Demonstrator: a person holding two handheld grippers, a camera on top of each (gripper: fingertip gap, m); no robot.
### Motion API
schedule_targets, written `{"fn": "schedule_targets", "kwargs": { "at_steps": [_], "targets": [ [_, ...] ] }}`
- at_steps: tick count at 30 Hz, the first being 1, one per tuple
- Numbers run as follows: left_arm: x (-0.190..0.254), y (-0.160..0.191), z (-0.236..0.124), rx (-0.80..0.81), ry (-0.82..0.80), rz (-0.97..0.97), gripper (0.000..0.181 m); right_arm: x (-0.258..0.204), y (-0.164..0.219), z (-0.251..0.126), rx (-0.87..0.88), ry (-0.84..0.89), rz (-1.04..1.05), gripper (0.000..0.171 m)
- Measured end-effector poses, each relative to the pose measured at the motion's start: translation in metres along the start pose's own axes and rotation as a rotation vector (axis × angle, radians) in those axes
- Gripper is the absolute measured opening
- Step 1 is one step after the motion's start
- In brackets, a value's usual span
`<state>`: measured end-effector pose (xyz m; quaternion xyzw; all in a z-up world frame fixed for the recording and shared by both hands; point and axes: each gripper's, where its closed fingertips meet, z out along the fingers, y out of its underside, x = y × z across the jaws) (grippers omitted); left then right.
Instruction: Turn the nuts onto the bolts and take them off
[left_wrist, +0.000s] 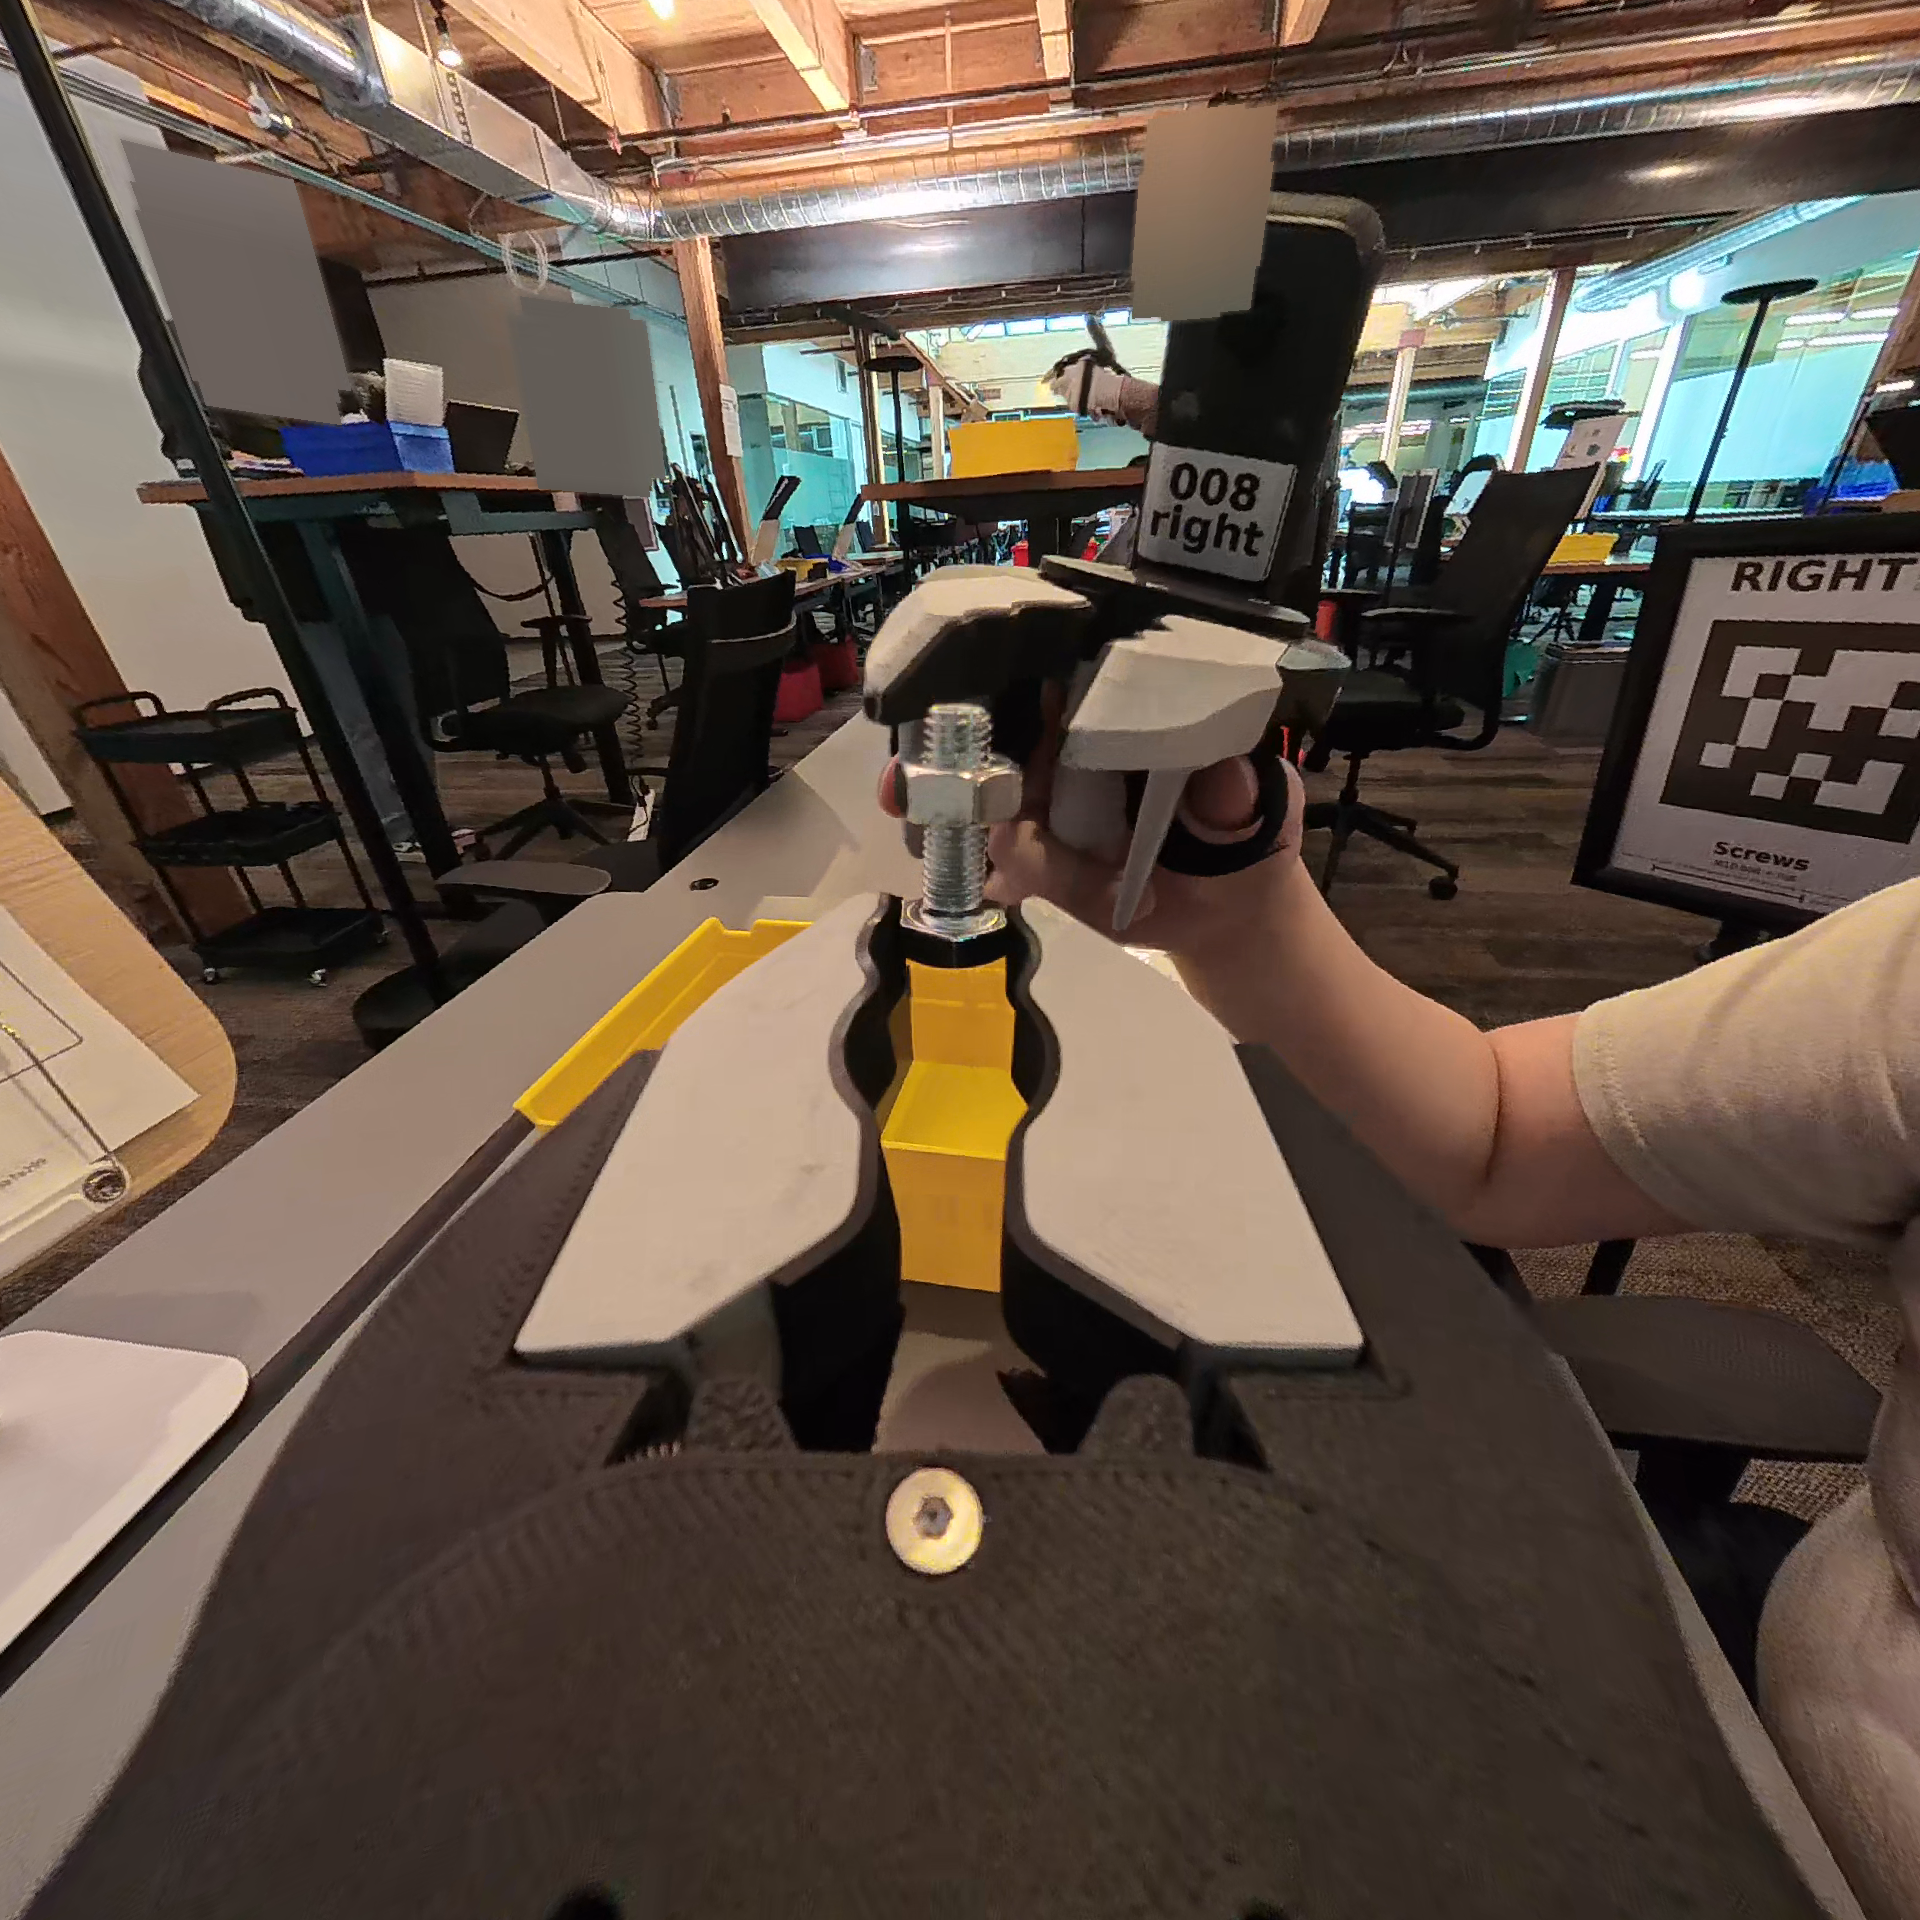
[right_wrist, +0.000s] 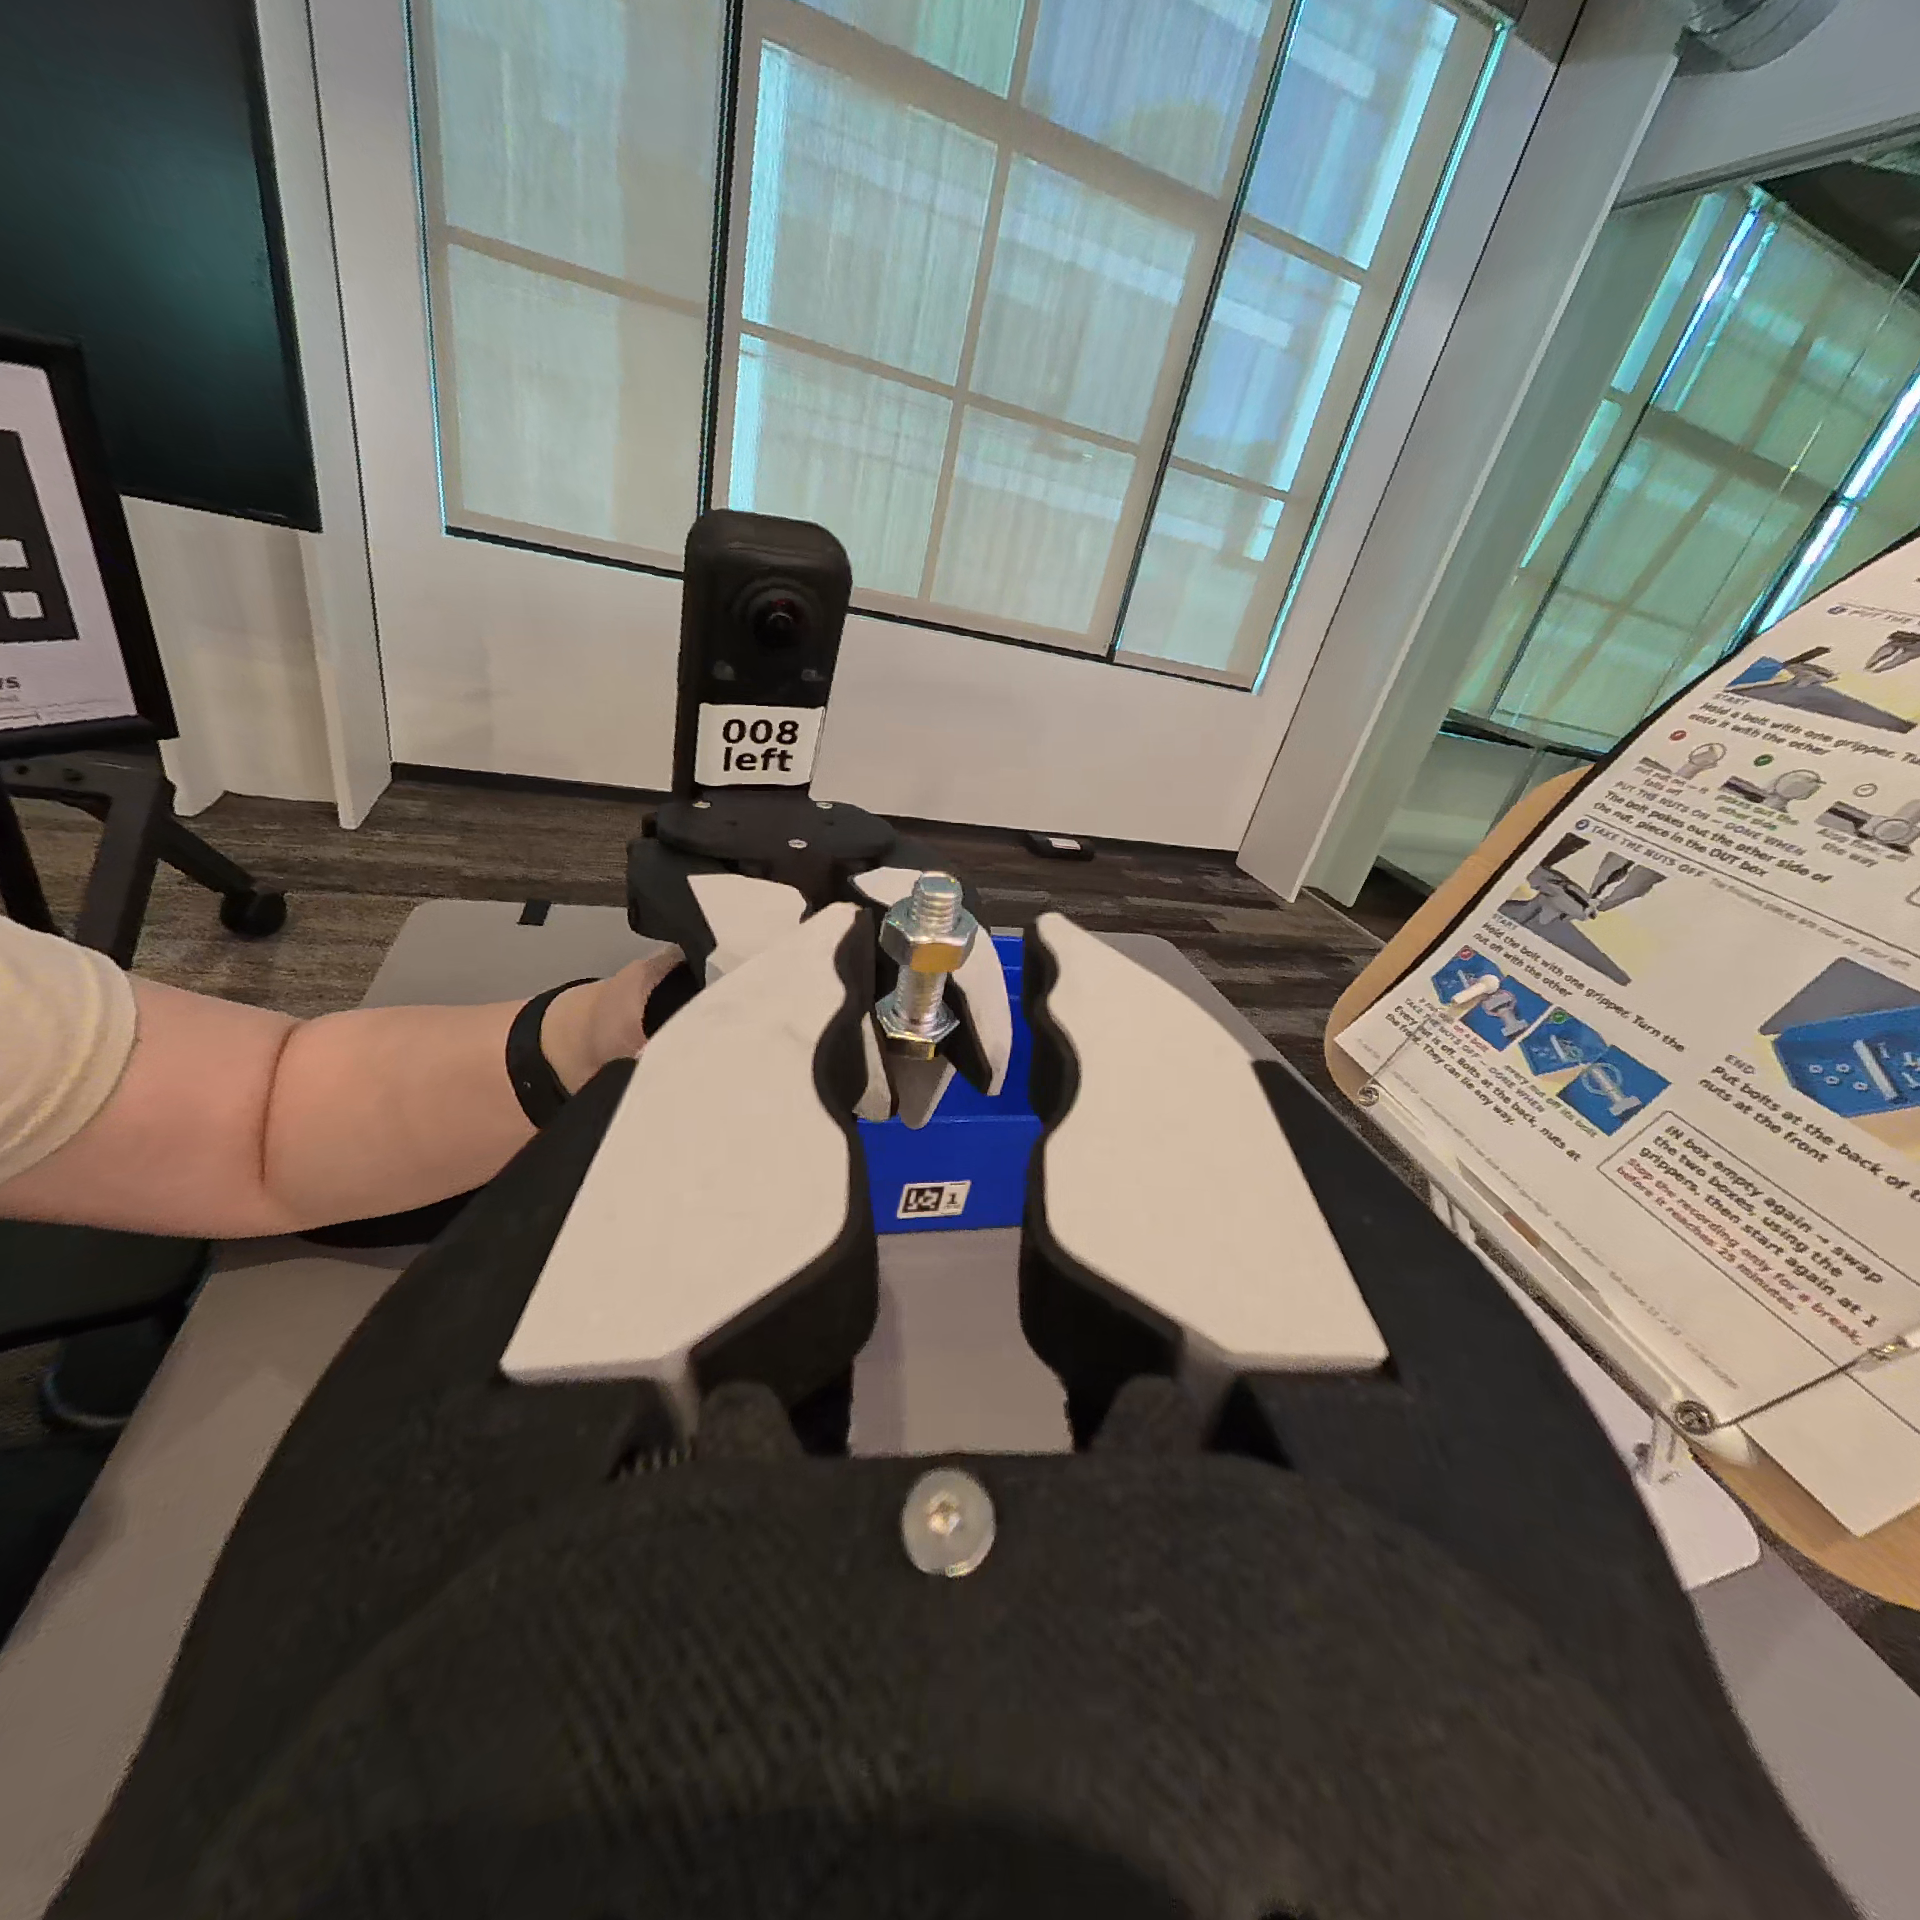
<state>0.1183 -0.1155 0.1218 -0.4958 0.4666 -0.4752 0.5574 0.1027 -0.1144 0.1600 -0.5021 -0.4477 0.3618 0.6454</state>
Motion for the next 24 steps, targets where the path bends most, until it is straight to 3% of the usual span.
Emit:
{"fn": "schedule_targets", "kwargs": {
  "at_steps": [24],
  "targets": [
    [0.019,-0.007,0.003,0.023,0.086,-0.034,0.018,-0.010,0.000,0.000,0.005,-0.093,0.060,0.029]
  ]
}}
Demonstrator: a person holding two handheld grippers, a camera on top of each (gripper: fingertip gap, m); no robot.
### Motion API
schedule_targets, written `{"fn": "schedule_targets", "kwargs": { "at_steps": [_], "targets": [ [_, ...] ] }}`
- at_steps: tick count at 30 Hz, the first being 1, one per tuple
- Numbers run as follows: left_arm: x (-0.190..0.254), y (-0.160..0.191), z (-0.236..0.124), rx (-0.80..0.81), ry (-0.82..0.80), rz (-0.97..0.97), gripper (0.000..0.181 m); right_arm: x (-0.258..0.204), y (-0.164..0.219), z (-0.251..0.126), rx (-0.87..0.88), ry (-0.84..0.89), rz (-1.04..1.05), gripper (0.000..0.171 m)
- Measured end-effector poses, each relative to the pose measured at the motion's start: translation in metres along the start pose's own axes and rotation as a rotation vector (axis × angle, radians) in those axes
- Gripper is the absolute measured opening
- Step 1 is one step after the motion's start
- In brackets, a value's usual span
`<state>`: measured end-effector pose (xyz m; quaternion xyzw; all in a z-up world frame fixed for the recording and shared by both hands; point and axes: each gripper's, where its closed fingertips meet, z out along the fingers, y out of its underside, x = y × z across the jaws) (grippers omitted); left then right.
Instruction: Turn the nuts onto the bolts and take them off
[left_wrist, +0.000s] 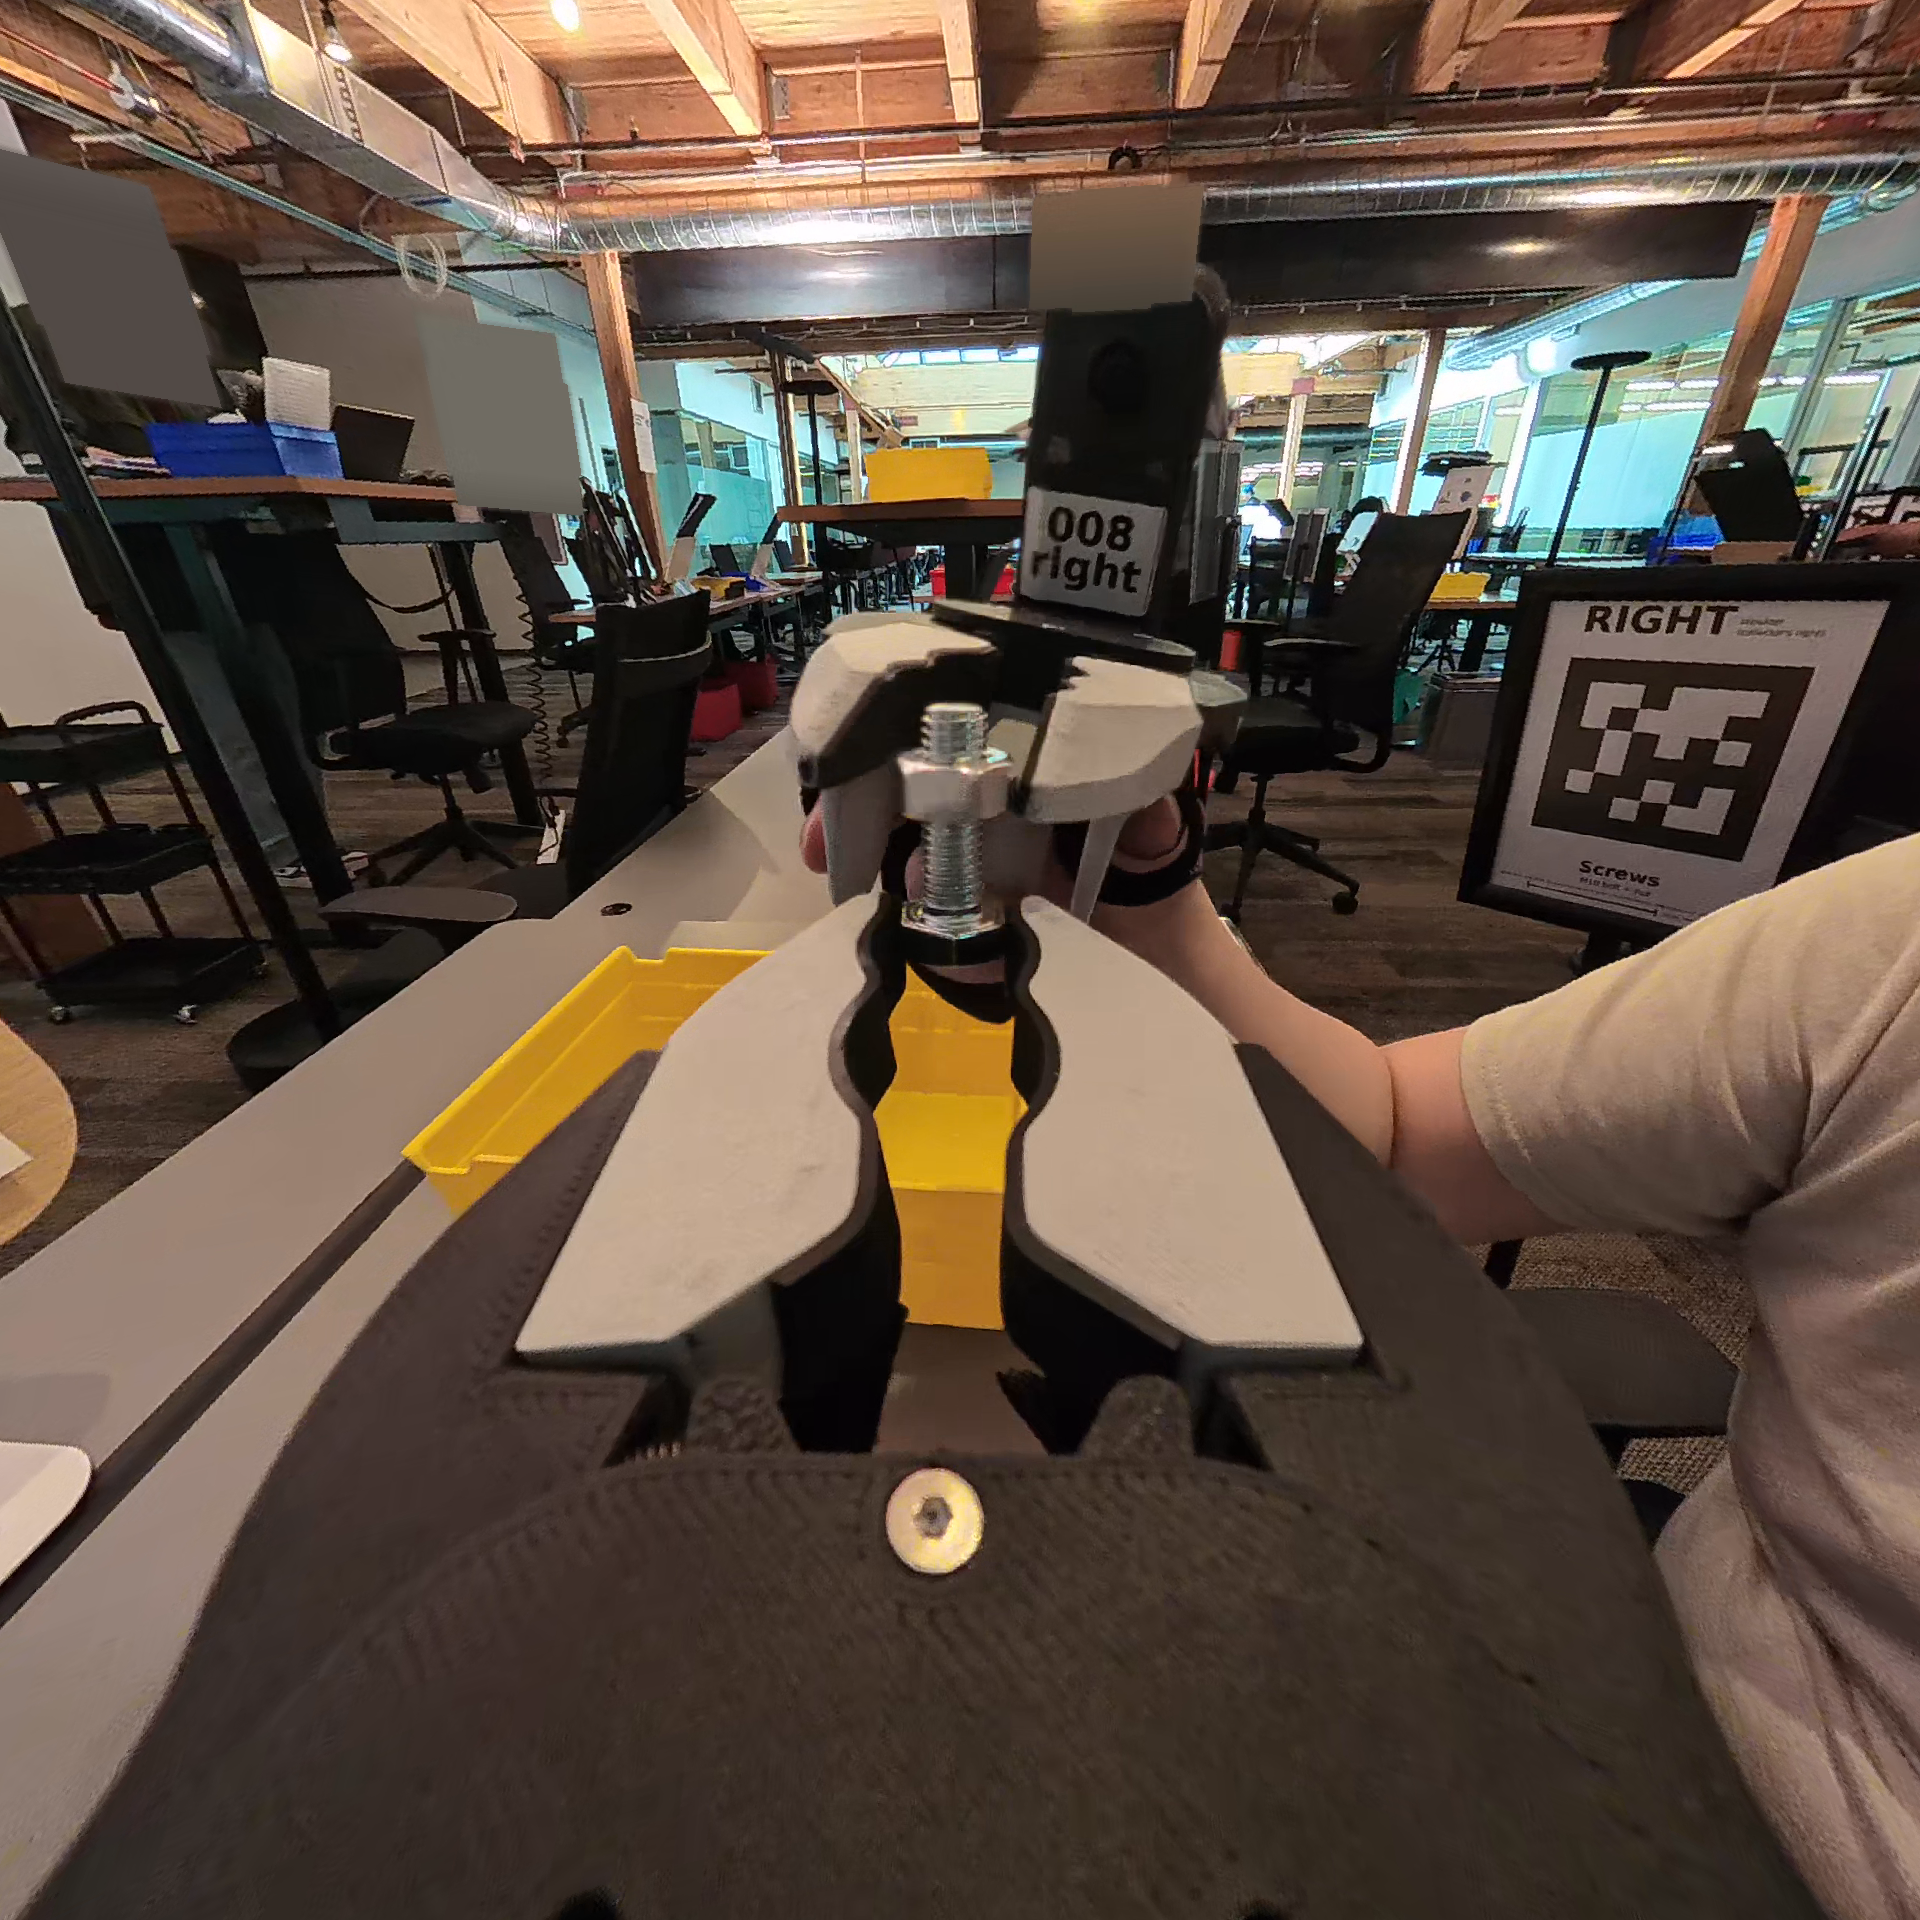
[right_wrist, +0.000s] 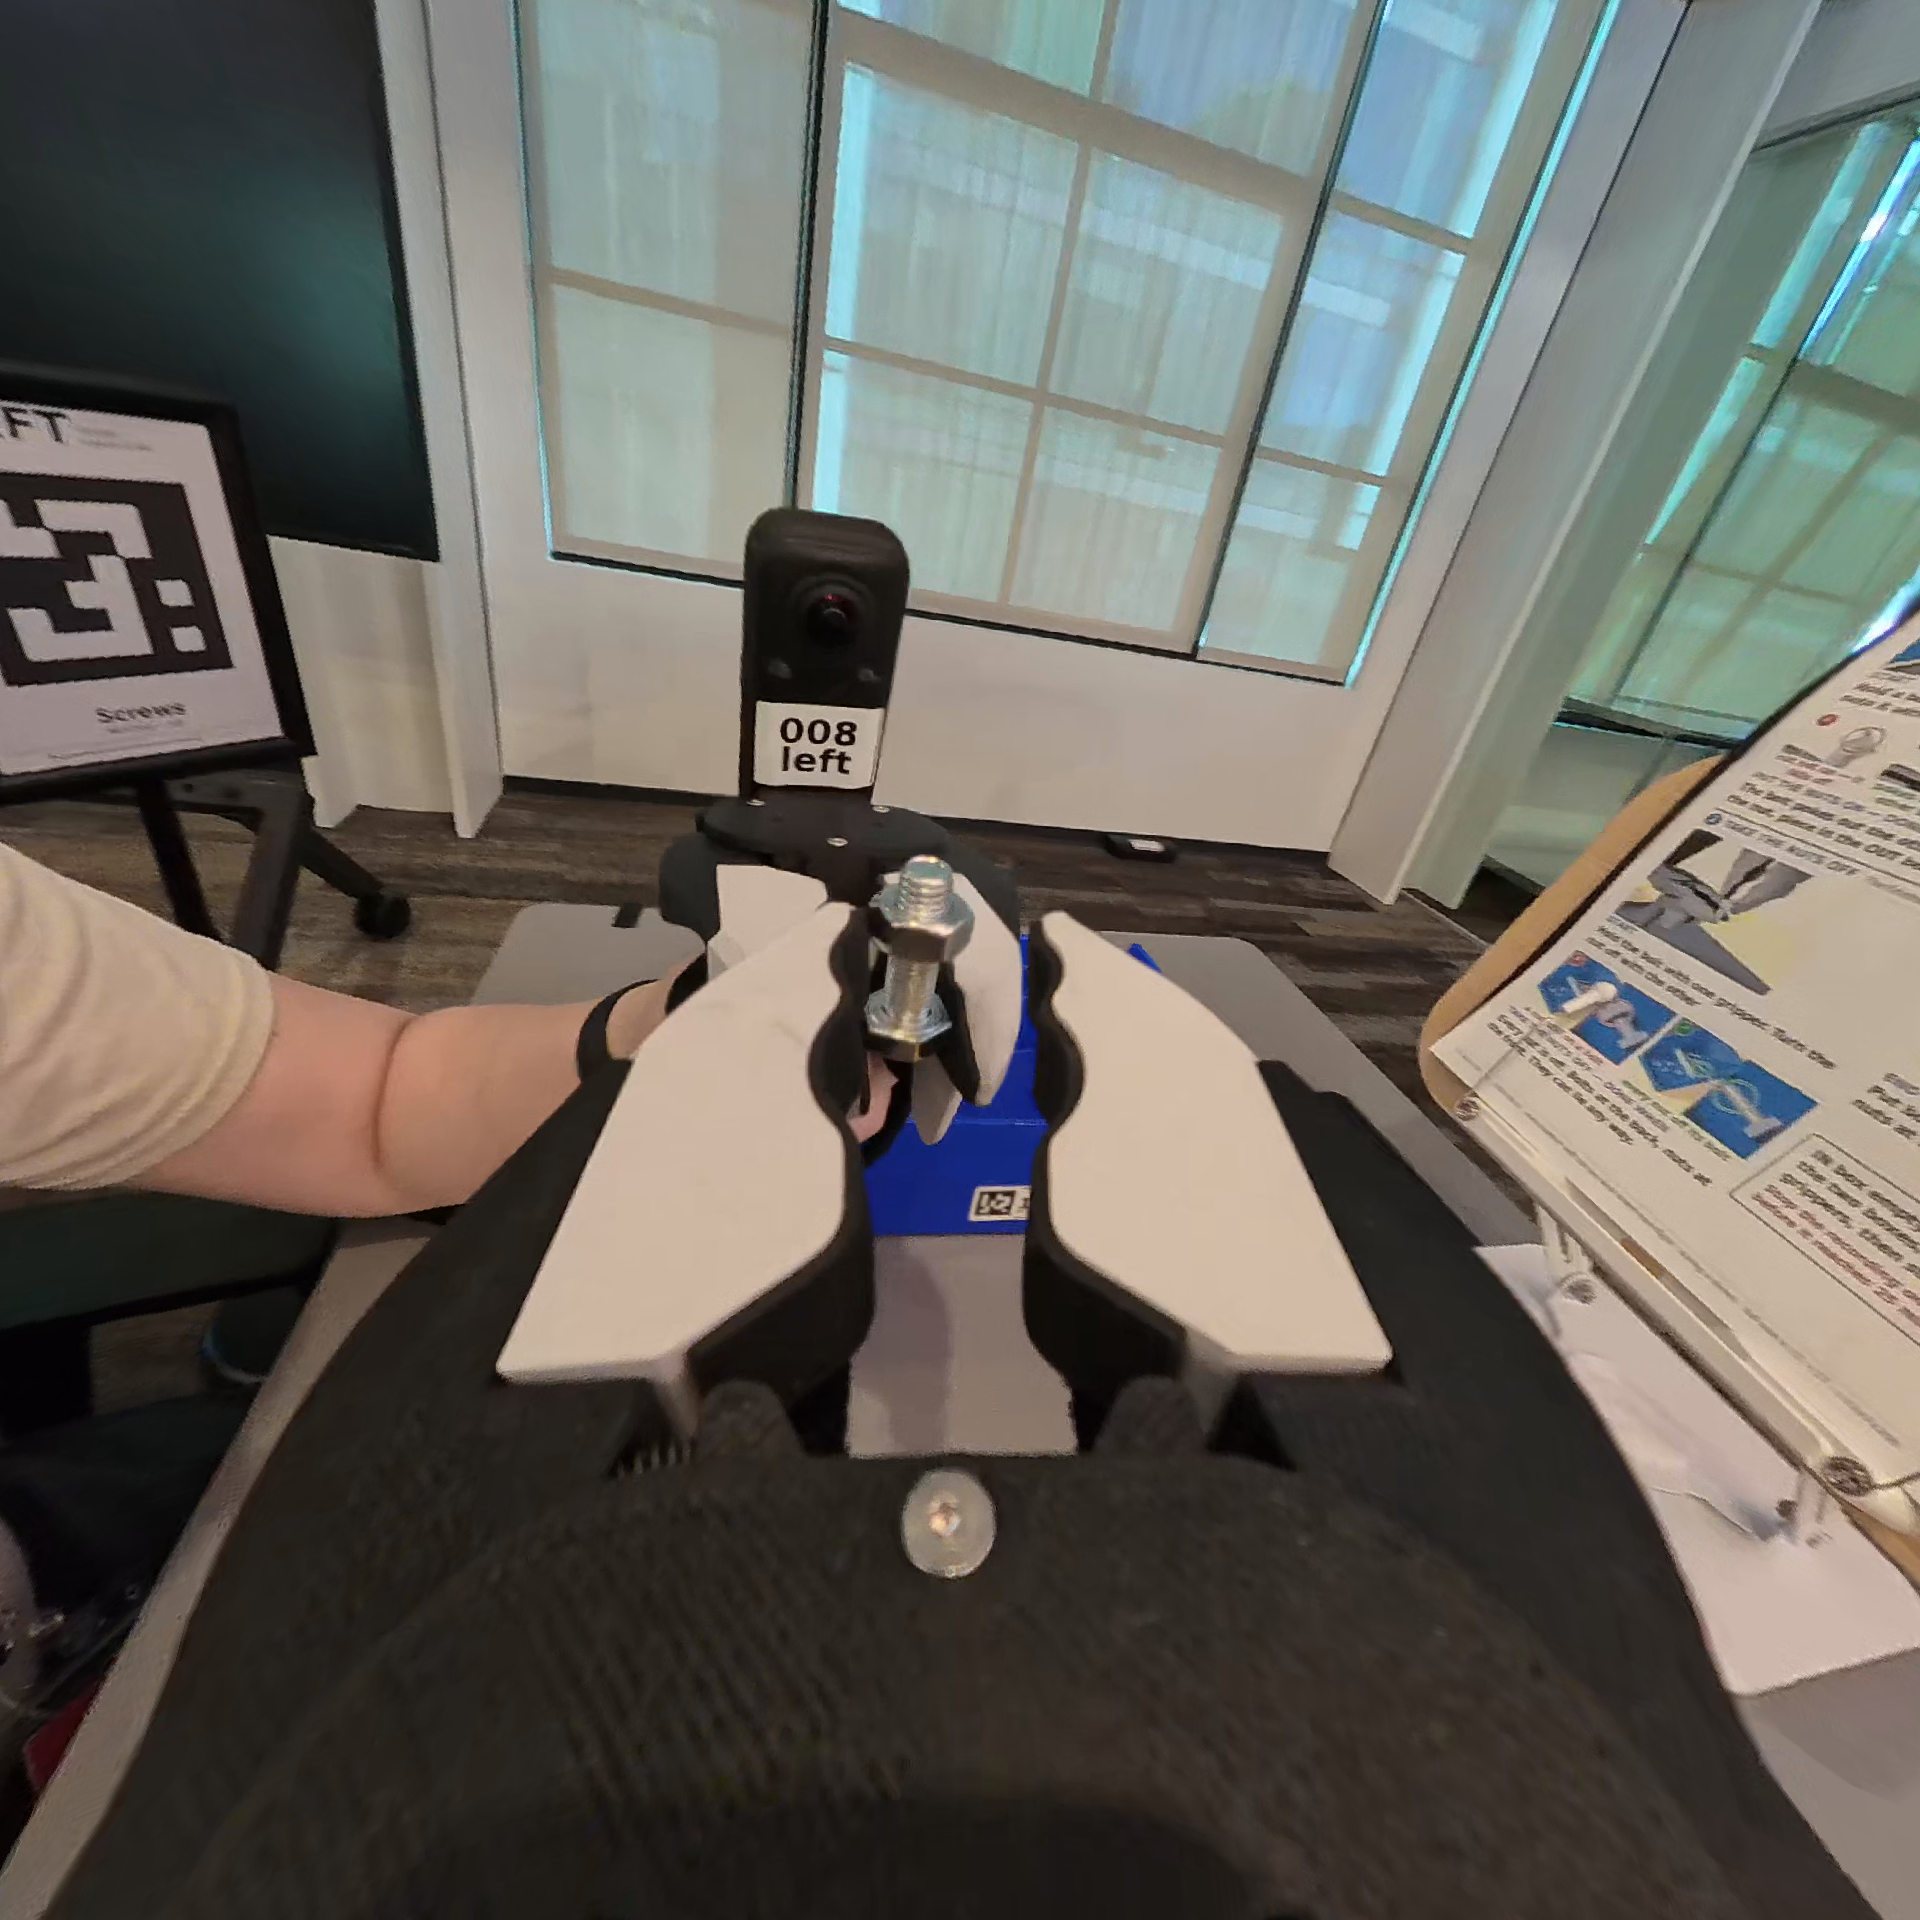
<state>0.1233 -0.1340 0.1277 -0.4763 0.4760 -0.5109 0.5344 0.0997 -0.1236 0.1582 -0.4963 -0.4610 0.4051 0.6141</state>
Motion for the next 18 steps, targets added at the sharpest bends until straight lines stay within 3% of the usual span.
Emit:
{"fn": "schedule_targets", "kwargs": {
  "at_steps": [18],
  "targets": [
    [0.008,-0.007,-0.002,0.015,0.030,0.003,0.018,0.000,-0.015,-0.014,0.108,-0.125,0.195,0.028]
  ]
}}
